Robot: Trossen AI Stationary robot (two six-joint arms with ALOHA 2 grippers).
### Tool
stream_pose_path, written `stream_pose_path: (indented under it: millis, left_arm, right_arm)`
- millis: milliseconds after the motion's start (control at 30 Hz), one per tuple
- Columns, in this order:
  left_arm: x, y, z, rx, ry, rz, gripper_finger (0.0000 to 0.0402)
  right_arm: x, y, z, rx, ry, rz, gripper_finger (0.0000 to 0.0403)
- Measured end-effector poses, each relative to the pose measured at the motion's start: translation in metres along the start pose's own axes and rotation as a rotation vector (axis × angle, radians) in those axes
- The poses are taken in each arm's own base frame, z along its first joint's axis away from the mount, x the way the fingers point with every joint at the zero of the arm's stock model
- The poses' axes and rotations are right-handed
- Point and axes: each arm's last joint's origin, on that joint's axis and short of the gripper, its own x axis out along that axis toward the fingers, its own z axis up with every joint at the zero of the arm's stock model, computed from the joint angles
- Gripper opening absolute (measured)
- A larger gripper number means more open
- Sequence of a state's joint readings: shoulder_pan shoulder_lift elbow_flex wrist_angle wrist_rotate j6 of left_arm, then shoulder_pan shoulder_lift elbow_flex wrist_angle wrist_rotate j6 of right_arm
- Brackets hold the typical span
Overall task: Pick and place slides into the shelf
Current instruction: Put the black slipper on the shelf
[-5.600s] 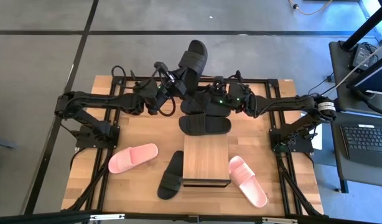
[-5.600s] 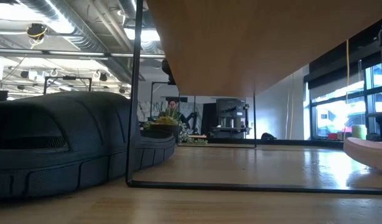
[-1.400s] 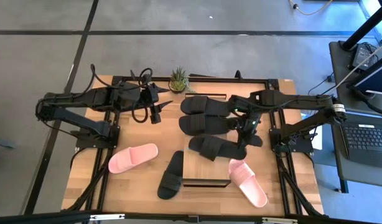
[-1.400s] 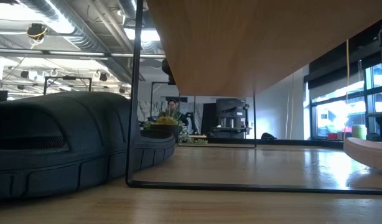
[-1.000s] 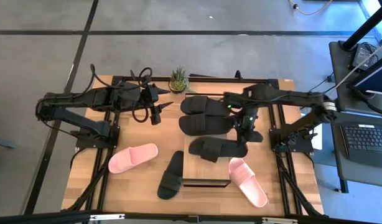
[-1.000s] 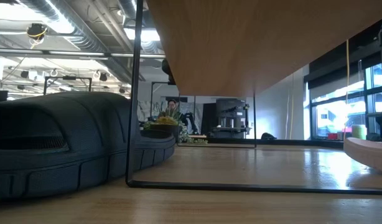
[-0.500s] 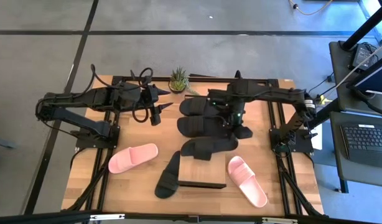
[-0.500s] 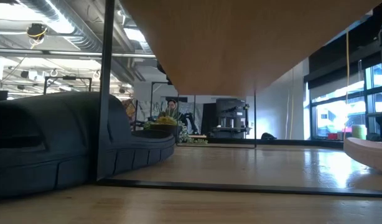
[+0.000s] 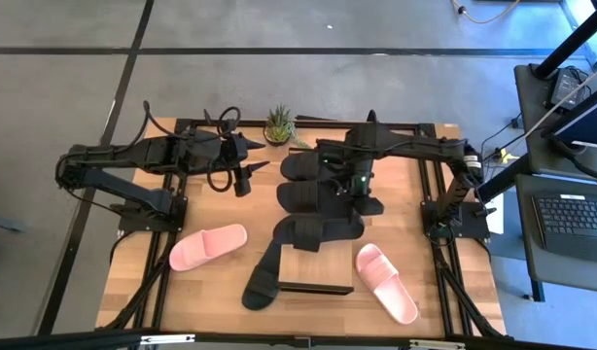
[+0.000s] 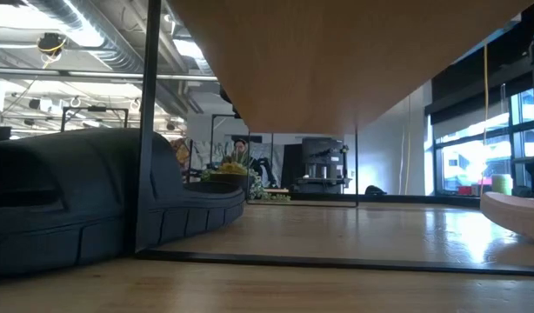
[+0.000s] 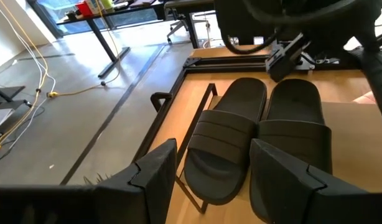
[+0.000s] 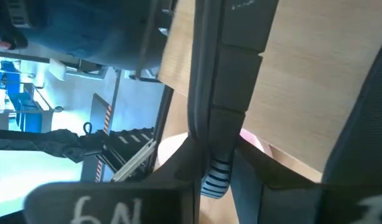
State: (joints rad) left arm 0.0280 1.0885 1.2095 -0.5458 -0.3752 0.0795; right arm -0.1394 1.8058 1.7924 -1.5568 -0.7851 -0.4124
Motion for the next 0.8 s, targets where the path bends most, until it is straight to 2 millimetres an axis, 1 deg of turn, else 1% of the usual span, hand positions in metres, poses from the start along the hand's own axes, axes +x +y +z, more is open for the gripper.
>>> stream_pose_path:
  millis: [167,333,467,667,800]
  left_arm:
    - [-0.0001,-0.0003,-0.0015,-0.003,0.015,-0.002,0.0195]
    - [-0.0001,-0.0004,-0.0038,-0.010,0.037,-0.003,0.0195]
    - [-0.0001,-0.0004,-0.0046,-0.007,0.046,-0.003,0.0195]
    - [-0.0001,-0.0004,-0.0046,-0.007,0.046,-0.003,0.0195]
    - [-0.0001,-0.0004,-0.0046,-0.007,0.046,-0.003,0.0195]
  right_arm:
    - [0.0063,-0.0084,0.0021,-0.010,0.035,-0.006,0.0061]
    - [0.0062,-0.0099,0.0013,-0.010,0.060,-0.056,0.0061]
    - [0.0063,-0.0102,0.0016,-0.008,0.058,-0.061,0.0061]
    - [0.0064,-0.0103,0.0017,0.063,0.055,-0.063,0.0062]
    - [0.0065,-0.0103,0.0017,0.071,0.055,-0.061,0.0062]
